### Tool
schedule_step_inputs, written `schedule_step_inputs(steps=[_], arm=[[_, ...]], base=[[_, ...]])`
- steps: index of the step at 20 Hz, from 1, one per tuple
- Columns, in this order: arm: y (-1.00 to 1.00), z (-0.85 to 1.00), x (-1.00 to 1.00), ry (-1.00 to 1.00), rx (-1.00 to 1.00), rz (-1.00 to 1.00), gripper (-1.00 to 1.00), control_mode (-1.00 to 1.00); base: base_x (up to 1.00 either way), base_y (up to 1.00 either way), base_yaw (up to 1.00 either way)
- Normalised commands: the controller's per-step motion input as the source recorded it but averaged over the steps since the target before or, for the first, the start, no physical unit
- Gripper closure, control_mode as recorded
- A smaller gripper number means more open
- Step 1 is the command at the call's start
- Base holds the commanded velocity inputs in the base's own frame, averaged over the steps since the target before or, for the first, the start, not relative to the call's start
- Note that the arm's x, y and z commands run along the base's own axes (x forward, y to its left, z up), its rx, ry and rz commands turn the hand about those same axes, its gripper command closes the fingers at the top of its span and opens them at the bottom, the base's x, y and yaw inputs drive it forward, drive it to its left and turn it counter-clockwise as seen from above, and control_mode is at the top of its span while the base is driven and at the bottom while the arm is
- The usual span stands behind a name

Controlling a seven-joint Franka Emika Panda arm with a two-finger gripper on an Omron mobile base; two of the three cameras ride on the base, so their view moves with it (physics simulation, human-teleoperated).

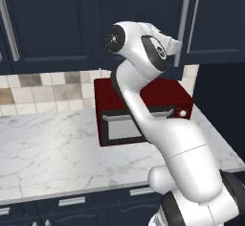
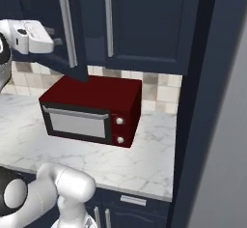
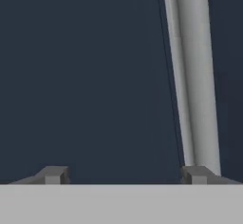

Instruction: Open the cabinet and move the ladle to the pot. Then close the cabinet.

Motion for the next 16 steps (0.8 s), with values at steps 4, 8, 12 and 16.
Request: schedule_step_inputs(steps=[4, 8, 12, 16], arm=[[-0.92, 0.07, 1.00, -0.05, 0.10, 0.35, -1.00, -1.00], [-0.63, 0.11, 1.00, -0.01, 0.03, 0.21, -1.00, -1.00], [-0.37, 0.18, 1.00, 0.00, 0.00, 0.09, -1.00, -1.00], [-0.29, 0.16, 0.85, 0.00, 0.00, 0.06, -1.00, -1.00]], base=[[0.00, 0.00, 0.00], [0.00, 0.00, 0.00], [0.00, 0.00, 0.00], [0.00, 0.00, 0.00]])
